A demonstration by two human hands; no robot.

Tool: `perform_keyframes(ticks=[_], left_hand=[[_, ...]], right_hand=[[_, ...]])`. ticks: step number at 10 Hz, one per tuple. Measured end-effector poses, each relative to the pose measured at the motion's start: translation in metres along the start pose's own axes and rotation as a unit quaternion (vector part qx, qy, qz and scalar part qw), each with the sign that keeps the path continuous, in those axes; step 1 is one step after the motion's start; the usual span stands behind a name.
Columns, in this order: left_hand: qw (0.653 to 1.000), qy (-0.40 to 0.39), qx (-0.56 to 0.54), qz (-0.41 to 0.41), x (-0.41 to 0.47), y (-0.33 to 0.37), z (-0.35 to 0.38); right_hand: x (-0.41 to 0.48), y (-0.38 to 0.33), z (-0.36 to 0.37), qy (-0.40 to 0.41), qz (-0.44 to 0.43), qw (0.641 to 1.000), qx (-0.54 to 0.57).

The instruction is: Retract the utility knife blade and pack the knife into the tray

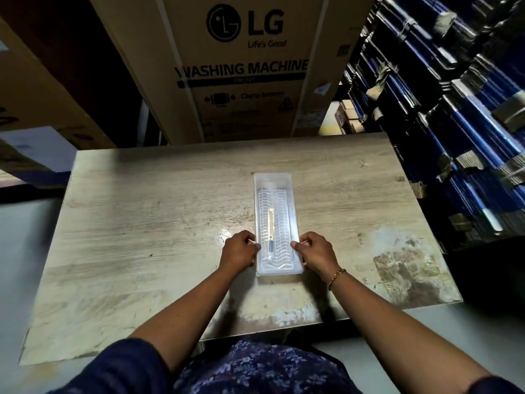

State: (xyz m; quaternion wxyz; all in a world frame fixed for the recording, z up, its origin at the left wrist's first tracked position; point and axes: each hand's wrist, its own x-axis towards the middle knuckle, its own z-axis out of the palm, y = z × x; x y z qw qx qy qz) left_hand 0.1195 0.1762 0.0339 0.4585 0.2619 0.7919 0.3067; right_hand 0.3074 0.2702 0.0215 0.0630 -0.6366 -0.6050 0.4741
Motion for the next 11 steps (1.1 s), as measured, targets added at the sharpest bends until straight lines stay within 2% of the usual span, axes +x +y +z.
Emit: perform_keyframes(ticks=[1,2,3,4,5,6,7,10,11], left_hand=[[0.992,-0.017,0.111,0.052,0.003,-0.001,-0.002],[0.941,-0.083,0.281,0.172,-0.002,-0.009,-0.011],[0.861,-0.111,0.442,0.228,-0.003,-0.022,-0.016],[0.838,-0.109,0.478,0.238,-0.003,-0.021,-0.02],[0.838,-0.093,0.478,0.246,0.002,-0.012,-0.024],[0.846,-0.079,0.467,0.246,0.019,0.011,-0.028],[0.826,-0.099,0.513,0.214,0.036,0.032,-0.031],[0.817,-0.114,0.531,0.192,0.049,0.029,-0.032],[0.806,-0.095,0.534,0.237,0.051,0.034,-0.037]], right_hand=[[-0.002,-0.004,-0.008,-0.04,-0.051,0.995,-0.078],[-0.008,0.001,-0.025,-0.127,-0.181,0.941,-0.255],[-0.012,0.014,-0.033,-0.163,-0.221,0.874,-0.401],[-0.011,0.016,-0.036,-0.154,-0.223,0.86,-0.432],[-0.004,0.002,-0.037,-0.121,-0.222,0.878,-0.407],[0.019,-0.031,-0.035,-0.108,-0.231,0.872,-0.418],[0.038,-0.058,-0.031,-0.133,-0.202,0.843,-0.48],[0.042,-0.067,-0.031,-0.141,-0.185,0.826,-0.514],[0.041,-0.078,-0.035,-0.131,-0.204,0.84,-0.485]])
